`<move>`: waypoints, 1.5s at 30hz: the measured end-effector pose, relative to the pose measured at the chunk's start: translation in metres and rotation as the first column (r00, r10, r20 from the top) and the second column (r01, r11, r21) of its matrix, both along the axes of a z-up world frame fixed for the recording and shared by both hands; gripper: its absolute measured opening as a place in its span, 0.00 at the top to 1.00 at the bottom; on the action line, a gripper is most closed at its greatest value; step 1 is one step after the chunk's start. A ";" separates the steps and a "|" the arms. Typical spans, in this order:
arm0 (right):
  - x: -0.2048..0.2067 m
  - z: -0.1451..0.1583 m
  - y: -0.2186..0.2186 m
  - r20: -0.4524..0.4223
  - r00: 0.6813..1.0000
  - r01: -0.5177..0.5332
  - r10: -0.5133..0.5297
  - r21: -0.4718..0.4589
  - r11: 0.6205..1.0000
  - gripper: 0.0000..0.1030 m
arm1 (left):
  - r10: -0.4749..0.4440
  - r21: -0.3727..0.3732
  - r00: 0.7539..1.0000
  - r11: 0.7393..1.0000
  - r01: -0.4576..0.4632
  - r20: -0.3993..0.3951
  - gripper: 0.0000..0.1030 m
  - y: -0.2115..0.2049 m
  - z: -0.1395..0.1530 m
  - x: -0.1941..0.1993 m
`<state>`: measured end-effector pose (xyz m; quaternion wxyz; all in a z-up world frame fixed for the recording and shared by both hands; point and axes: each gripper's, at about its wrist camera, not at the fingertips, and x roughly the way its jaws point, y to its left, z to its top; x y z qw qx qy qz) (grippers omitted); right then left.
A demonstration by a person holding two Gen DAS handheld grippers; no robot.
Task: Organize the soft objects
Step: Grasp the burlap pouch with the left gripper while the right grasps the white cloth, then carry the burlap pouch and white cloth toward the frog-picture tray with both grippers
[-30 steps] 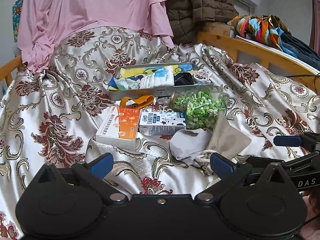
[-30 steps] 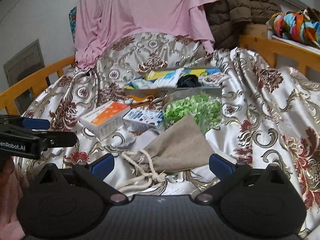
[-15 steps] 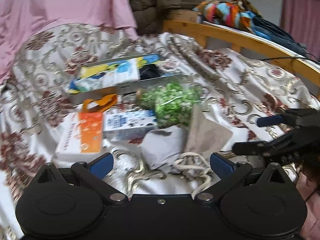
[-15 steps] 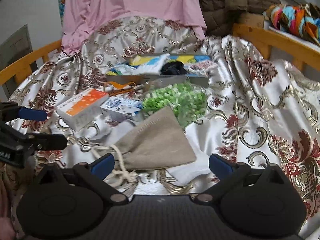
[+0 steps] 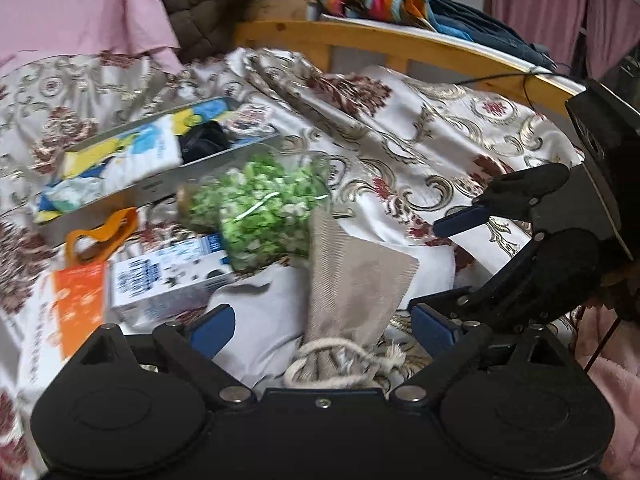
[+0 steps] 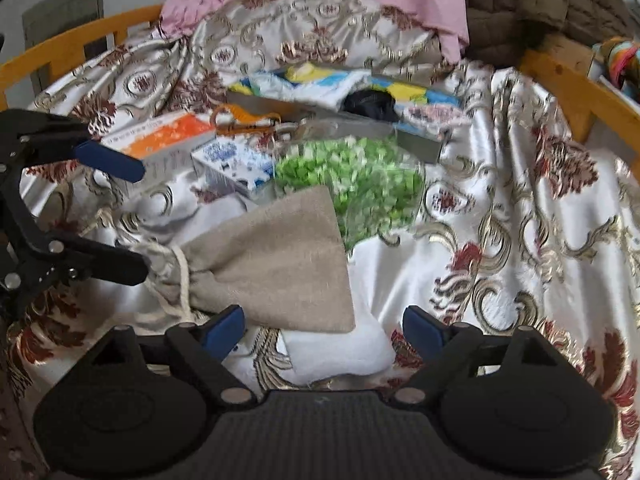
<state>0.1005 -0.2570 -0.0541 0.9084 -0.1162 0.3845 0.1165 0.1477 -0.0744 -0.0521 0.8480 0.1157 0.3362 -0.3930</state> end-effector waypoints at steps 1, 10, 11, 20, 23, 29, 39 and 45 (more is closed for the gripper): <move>0.001 -0.002 0.000 -0.002 1.000 0.000 0.000 -0.006 1.000 0.19 | -0.013 -0.002 1.000 1.000 0.013 -0.001 0.08 -0.004 -0.001 0.003; 0.005 -0.020 0.014 0.010 1.000 -0.025 0.028 -0.191 0.981 0.32 | -0.095 0.044 0.995 0.994 0.097 -0.033 0.17 -0.024 -0.020 0.011; 0.006 -0.021 0.015 0.009 0.999 -0.028 0.031 -0.203 0.979 0.34 | -0.106 0.053 0.994 0.993 0.108 -0.034 0.19 -0.025 -0.021 0.010; 0.011 -0.029 0.014 -0.031 0.998 -0.052 0.047 -0.190 0.980 0.48 | -0.147 0.171 0.989 0.974 0.147 -0.014 0.44 -0.035 -0.032 0.006; 0.012 -0.031 0.014 -0.044 0.998 -0.054 0.047 -0.187 0.981 0.50 | -0.136 0.176 0.990 0.974 0.141 -0.040 0.49 -0.036 -0.037 0.010; 0.013 -0.037 0.018 -0.060 0.997 -0.060 0.047 -0.218 0.974 0.58 | -0.123 0.180 0.992 0.976 0.124 -0.016 0.60 -0.037 -0.037 0.009; 0.015 -0.032 0.009 -0.062 0.998 -0.032 0.024 -0.147 0.989 0.85 | -0.068 0.102 0.998 0.992 0.068 -0.002 0.65 -0.025 -0.024 0.009; 0.007 -0.023 0.008 -0.003 1.000 -0.023 0.022 -0.137 0.990 0.88 | -0.013 0.023 1.000 1.000 0.013 0.005 0.66 -0.014 -0.013 0.007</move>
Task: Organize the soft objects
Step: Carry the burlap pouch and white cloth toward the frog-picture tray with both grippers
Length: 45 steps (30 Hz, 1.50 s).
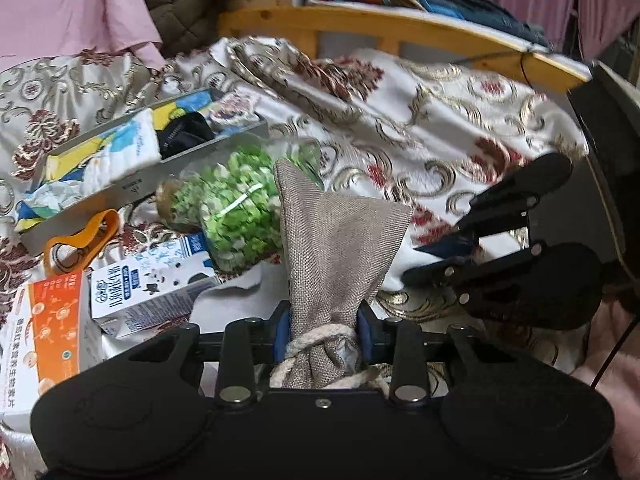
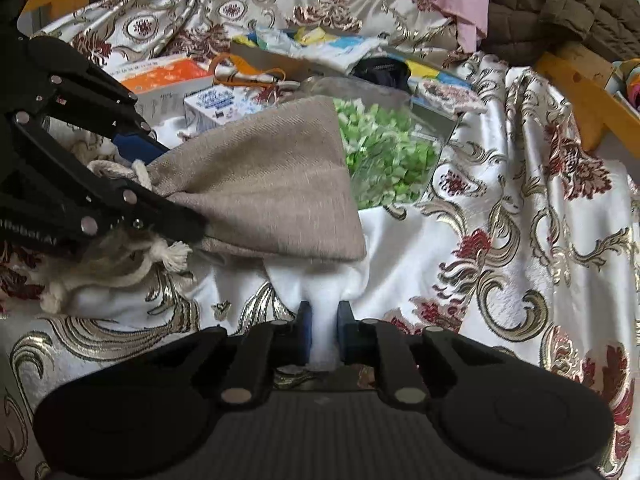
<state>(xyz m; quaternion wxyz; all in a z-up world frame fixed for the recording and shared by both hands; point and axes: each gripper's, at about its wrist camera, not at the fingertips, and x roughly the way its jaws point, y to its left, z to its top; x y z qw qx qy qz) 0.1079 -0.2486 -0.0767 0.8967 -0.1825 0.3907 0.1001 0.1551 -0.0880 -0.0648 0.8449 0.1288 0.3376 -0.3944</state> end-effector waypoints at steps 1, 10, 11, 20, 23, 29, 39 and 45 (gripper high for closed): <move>-0.001 0.001 0.000 0.009 1.000 0.002 -0.002 0.004 1.000 0.88 | 0.011 -0.012 1.000 1.000 -0.011 0.005 0.66 0.002 0.002 -0.001; -0.006 0.017 -0.009 0.128 0.990 0.052 -0.060 0.063 0.997 0.90 | 0.112 -0.146 0.994 0.983 -0.111 -0.003 0.66 0.019 0.013 0.002; -0.007 0.018 -0.010 0.148 0.986 0.063 -0.071 0.059 0.996 0.90 | 0.122 -0.162 0.992 0.979 -0.123 -0.013 0.66 0.021 0.014 0.003; -0.009 0.026 -0.017 0.268 0.957 0.091 -0.115 0.100 0.991 0.90 | 0.237 -0.308 0.968 0.918 -0.249 -0.077 0.66 0.047 0.026 0.013; -0.012 0.030 -0.018 0.296 0.951 0.047 -0.092 0.157 0.986 0.89 | 0.287 -0.334 0.954 0.894 -0.298 -0.083 0.66 0.054 0.029 0.016; -0.020 0.039 -0.015 0.358 0.931 -0.016 -0.065 0.219 0.976 0.89 | 0.354 -0.393 0.930 0.845 -0.363 -0.099 0.66 0.071 0.037 0.027; -0.011 0.055 -0.016 0.383 0.920 -0.030 -0.086 0.286 0.958 0.89 | 0.401 -0.457 0.911 0.795 -0.399 -0.099 0.66 0.079 0.042 0.055; 0.017 0.071 -0.009 0.405 0.911 -0.051 -0.081 0.306 0.951 0.89 | 0.442 -0.465 0.896 0.784 -0.410 -0.045 0.66 0.081 0.045 0.081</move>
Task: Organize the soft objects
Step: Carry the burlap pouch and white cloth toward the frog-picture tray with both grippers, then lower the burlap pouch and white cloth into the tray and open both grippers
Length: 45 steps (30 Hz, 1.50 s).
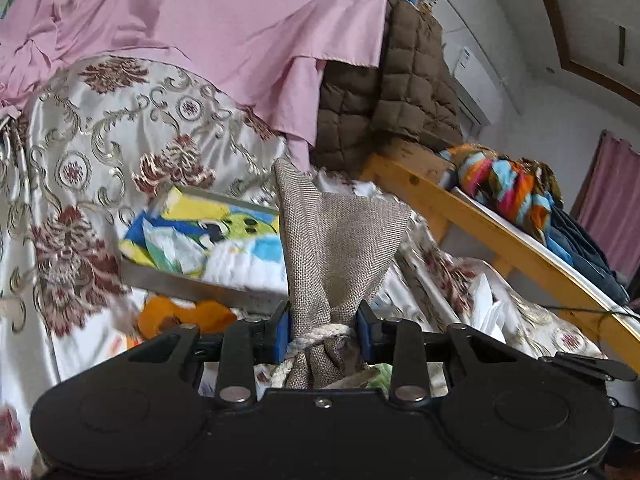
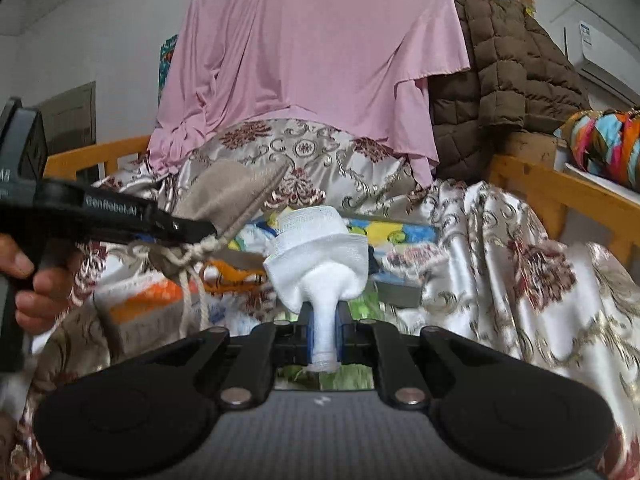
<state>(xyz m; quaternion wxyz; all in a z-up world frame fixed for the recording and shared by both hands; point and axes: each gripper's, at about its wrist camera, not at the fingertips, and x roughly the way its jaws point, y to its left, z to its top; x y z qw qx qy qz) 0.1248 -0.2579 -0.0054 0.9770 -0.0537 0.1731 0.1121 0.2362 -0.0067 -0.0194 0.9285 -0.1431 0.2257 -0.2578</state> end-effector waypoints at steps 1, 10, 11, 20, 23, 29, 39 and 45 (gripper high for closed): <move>0.009 0.002 0.002 0.003 1.000 -0.003 0.003 0.000 1.000 0.89 | 0.012 0.001 1.000 1.000 -0.012 0.009 0.66 0.001 0.001 0.006; 0.086 0.012 0.026 0.018 0.999 -0.026 0.026 -0.009 1.000 0.89 | 0.100 -0.038 0.995 0.994 -0.099 0.028 0.66 0.023 0.004 0.069; 0.094 0.012 0.029 0.012 1.000 -0.028 0.028 -0.009 1.000 0.89 | 0.112 -0.041 0.993 0.993 -0.111 0.025 0.66 0.025 0.004 0.076; 0.155 0.013 0.066 -0.064 0.997 -0.055 0.051 -0.069 0.996 0.89 | 0.178 -0.057 0.984 0.983 -0.177 0.002 0.65 0.042 -0.006 0.141; 0.175 0.014 0.082 -0.082 0.995 -0.060 0.052 -0.106 0.993 0.89 | 0.197 -0.024 0.980 0.980 -0.196 0.008 0.65 0.041 -0.013 0.157; 0.214 0.021 0.106 -0.137 0.990 -0.046 0.034 -0.084 0.995 0.89 | 0.231 -0.102 0.973 0.968 -0.229 0.009 0.65 0.051 -0.021 0.179; 0.272 0.010 0.124 -0.220 0.972 0.065 -0.080 -0.075 0.995 0.89 | 0.163 -0.028 0.979 0.985 -0.168 -0.122 0.65 0.048 -0.041 0.216; 0.300 0.001 0.126 -0.271 0.952 0.132 -0.142 -0.055 0.990 0.89 | 0.150 -0.012 0.972 0.988 -0.155 -0.181 0.65 0.056 -0.058 0.231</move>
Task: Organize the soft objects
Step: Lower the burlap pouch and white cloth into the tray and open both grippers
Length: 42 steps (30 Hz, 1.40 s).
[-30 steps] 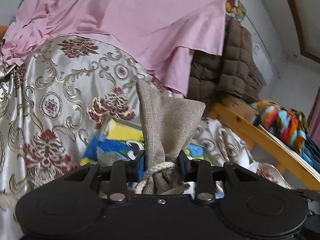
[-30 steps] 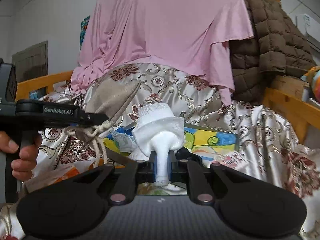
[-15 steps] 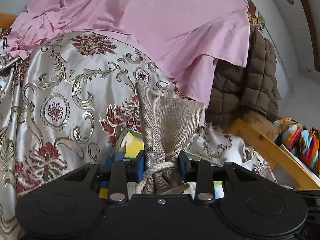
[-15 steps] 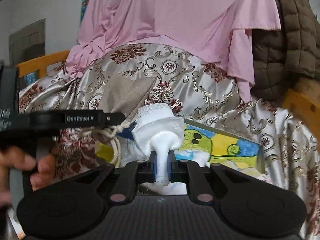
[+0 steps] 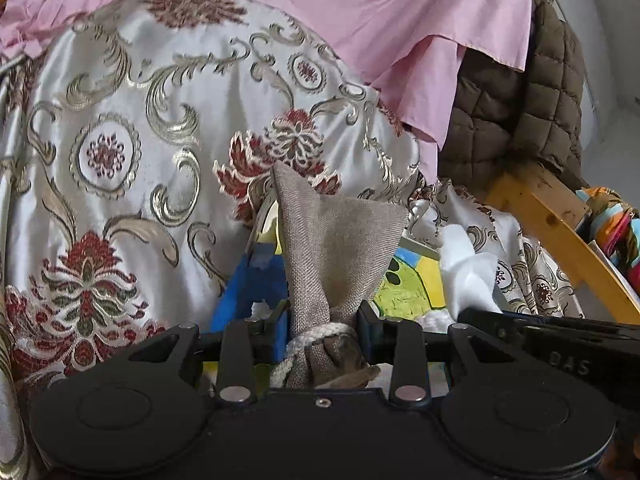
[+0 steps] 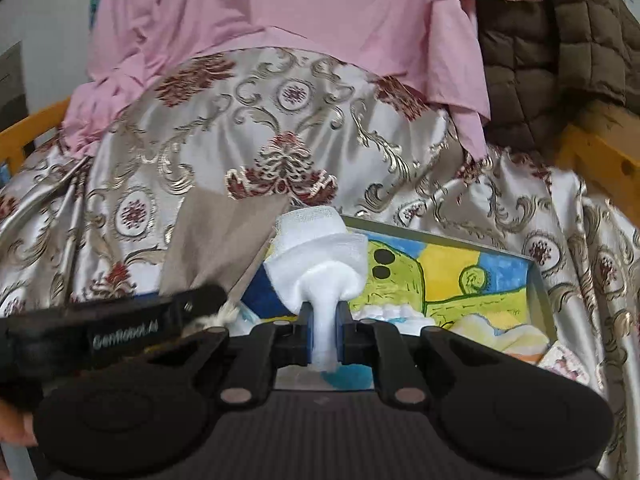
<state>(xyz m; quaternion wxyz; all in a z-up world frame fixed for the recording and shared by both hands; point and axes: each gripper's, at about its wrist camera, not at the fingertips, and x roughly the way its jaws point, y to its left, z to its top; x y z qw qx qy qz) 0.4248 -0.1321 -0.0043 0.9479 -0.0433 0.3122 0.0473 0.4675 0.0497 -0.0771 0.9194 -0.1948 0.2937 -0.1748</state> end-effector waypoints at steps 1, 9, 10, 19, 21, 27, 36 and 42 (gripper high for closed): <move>0.004 -0.002 0.000 -0.009 1.000 0.005 -0.005 -0.005 1.000 0.89 | -0.009 -0.006 1.000 1.000 0.009 -0.004 0.65 0.001 -0.001 0.001; 0.021 -0.011 0.005 -0.063 0.998 0.020 -0.023 -0.050 0.999 0.89 | -0.035 0.023 0.999 0.999 0.035 0.000 0.64 -0.003 0.000 0.002; 0.021 -0.012 0.005 -0.067 0.997 0.022 -0.026 -0.055 0.998 0.88 | -0.037 0.027 0.999 0.999 0.037 0.000 0.64 -0.004 0.000 0.002; 0.024 -0.016 0.002 -0.084 0.995 0.043 -0.048 -0.070 0.997 0.87 | -0.065 0.043 0.998 0.997 0.065 -0.016 0.64 -0.007 0.000 0.002; 0.023 -0.016 0.002 -0.081 0.995 0.052 -0.058 -0.076 0.996 0.86 | -0.069 0.041 0.997 0.997 0.070 -0.020 0.64 -0.007 0.000 0.002; 0.021 -0.020 0.003 -0.082 0.995 0.052 -0.060 -0.097 0.994 0.74 | -0.074 0.049 0.997 0.996 0.076 -0.028 0.61 -0.009 -0.001 0.002; 0.010 -0.018 -0.001 -0.047 0.998 0.043 -0.048 -0.106 0.993 0.52 | -0.059 0.071 0.998 0.996 0.061 -0.031 0.50 -0.010 -0.001 0.000; -0.001 -0.010 -0.007 -0.017 0.999 0.048 -0.049 -0.089 0.995 0.35 | -0.049 0.088 0.999 0.995 0.050 -0.016 0.38 -0.007 0.005 -0.010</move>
